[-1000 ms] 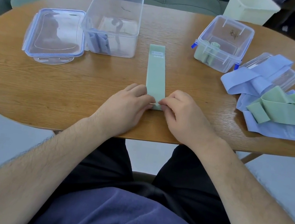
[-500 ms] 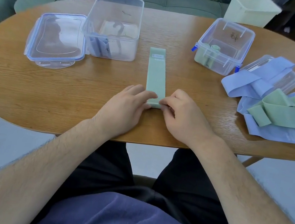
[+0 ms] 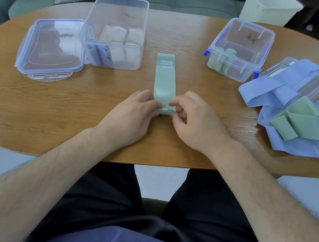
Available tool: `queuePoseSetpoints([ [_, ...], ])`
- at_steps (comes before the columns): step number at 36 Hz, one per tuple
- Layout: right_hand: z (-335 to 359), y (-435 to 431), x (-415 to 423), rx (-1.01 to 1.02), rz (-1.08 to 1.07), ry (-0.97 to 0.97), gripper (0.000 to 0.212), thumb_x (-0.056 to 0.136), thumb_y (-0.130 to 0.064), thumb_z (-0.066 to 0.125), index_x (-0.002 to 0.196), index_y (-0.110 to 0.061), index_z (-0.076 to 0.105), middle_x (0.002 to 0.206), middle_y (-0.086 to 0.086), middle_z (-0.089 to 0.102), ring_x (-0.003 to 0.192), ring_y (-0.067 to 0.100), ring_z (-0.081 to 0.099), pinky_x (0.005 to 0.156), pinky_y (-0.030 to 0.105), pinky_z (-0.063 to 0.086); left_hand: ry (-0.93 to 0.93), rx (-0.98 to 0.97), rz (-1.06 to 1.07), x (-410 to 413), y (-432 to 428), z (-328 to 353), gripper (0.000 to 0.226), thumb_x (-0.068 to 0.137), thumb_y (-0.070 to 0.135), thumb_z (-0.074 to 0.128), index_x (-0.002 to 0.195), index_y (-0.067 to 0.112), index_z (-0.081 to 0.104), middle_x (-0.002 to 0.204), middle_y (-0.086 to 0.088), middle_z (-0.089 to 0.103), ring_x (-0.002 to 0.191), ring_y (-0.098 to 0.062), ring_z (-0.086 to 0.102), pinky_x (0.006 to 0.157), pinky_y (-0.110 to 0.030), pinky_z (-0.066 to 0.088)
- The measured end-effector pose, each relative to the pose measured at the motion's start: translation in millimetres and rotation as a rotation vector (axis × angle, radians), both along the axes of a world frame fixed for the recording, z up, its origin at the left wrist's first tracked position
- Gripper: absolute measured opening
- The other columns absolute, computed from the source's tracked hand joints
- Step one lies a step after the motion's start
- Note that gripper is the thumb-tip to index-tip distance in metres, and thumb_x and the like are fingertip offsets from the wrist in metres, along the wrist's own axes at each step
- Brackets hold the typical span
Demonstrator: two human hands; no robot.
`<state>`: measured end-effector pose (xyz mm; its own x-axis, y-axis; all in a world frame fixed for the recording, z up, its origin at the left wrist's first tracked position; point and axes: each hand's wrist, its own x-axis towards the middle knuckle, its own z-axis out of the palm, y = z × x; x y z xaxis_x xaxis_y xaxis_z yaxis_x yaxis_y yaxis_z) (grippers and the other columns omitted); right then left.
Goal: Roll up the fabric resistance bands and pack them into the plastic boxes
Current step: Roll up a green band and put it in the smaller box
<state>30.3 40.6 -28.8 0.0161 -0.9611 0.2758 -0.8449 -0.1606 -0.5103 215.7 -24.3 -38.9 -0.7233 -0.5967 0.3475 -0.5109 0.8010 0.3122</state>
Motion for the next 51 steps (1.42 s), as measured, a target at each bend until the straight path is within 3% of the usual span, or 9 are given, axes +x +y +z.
queuePoseSetpoints([
  [3, 2, -4, -3, 0.007, 0.011, -0.001, 0.013, 0.091, -0.009, 0.063, 0.102, -0.016, 0.064, 0.091, -0.007, 0.052, 0.073, 0.002, 0.049, 0.073, 0.027, 0.049, 0.043, 0.039, -0.013, -1, -4, 1, 0.015, 0.099, 0.008, 0.057, 0.113, 0.005, 0.061, 0.097, 0.004, 0.049, 0.093, -0.029, 0.057, 0.090, -0.027, 0.040],
  [7, -2, -10, -6, 0.005, 0.009, -0.019, 0.009, 0.094, -0.010, 0.062, 0.098, -0.013, 0.069, 0.089, -0.010, 0.046, 0.072, -0.001, 0.048, 0.074, 0.022, 0.046, 0.049, 0.033, -0.006, -1, -9, -5, 0.011, 0.097, 0.016, 0.062, 0.104, 0.008, 0.061, 0.096, -0.004, 0.051, 0.088, -0.023, 0.053, 0.088, -0.029, 0.043],
  [13, -4, -16, -8, -0.004, 0.029, -0.043, 0.006, 0.094, -0.012, 0.063, 0.095, -0.014, 0.069, 0.095, -0.005, 0.052, 0.072, 0.006, 0.050, 0.073, 0.025, 0.047, 0.102, -0.030, -0.005, 0, -15, -10, 0.015, 0.092, 0.020, 0.070, 0.098, 0.009, 0.063, 0.127, -0.008, 0.056, 0.107, -0.025, 0.050, 0.103, -0.031, 0.038],
  [16, -5, -11, -8, -0.040, 0.050, -0.038, 0.006, 0.092, -0.009, 0.064, 0.093, -0.014, 0.067, 0.094, -0.006, 0.054, 0.073, 0.010, 0.054, 0.070, 0.026, 0.049, 0.092, -0.059, -0.013, 0, -16, -14, 0.014, 0.094, 0.024, 0.065, 0.097, 0.011, 0.063, 0.106, -0.002, 0.065, 0.106, -0.027, 0.054, 0.090, -0.046, 0.049],
  [20, -7, -5, -10, -0.065, 0.080, -0.049, 0.007, 0.089, -0.009, 0.068, 0.095, -0.013, 0.066, 0.095, -0.007, 0.055, 0.076, 0.009, 0.056, 0.072, 0.023, 0.048, 0.087, -0.065, -0.019, 0, -15, -14, 0.014, 0.095, 0.026, 0.063, 0.095, 0.012, 0.063, 0.093, -0.001, 0.061, 0.099, -0.027, 0.055, 0.081, -0.048, 0.050],
  [29, -10, -2, -13, -0.074, 0.112, -0.052, 0.011, 0.091, -0.011, 0.069, 0.100, -0.015, 0.064, 0.100, -0.011, 0.053, 0.079, 0.010, 0.057, 0.075, 0.031, 0.051, 0.091, -0.035, -0.010, 0, -12, -12, 0.013, 0.090, 0.019, 0.072, 0.097, 0.015, 0.062, 0.116, -0.003, 0.065, 0.106, -0.023, 0.061, 0.085, -0.031, 0.039],
  [37, -13, -2, -12, -0.090, 0.112, -0.055, 0.011, 0.091, -0.012, 0.068, 0.101, -0.017, 0.064, 0.100, -0.014, 0.052, 0.076, 0.009, 0.055, 0.073, 0.032, 0.051, 0.076, -0.069, -0.036, 0, -11, -10, 0.011, 0.093, 0.022, 0.067, 0.096, 0.015, 0.059, 0.112, 0.001, 0.059, 0.093, -0.020, 0.061, 0.074, -0.036, 0.044],
  [47, -14, -2, -11, -0.107, 0.102, -0.015, 0.011, 0.091, -0.013, 0.067, 0.101, -0.016, 0.063, 0.097, -0.017, 0.045, 0.073, 0.010, 0.051, 0.067, 0.029, 0.048, 0.052, -0.074, 0.000, 0, -11, -13, 0.013, 0.094, 0.031, 0.063, 0.099, 0.020, 0.058, 0.109, 0.007, 0.064, 0.101, -0.019, 0.061, 0.079, -0.040, 0.046],
  [51, -14, -2, -11, -0.111, 0.098, -0.016, 0.012, 0.091, -0.014, 0.068, 0.101, -0.016, 0.063, 0.098, -0.016, 0.047, 0.072, 0.011, 0.052, 0.067, 0.033, 0.049, 0.045, -0.080, 0.028, -1, -10, -12, 0.018, 0.094, 0.036, 0.062, 0.102, 0.021, 0.059, 0.122, 0.009, 0.065, 0.114, -0.017, 0.058, 0.084, -0.039, 0.046],
])
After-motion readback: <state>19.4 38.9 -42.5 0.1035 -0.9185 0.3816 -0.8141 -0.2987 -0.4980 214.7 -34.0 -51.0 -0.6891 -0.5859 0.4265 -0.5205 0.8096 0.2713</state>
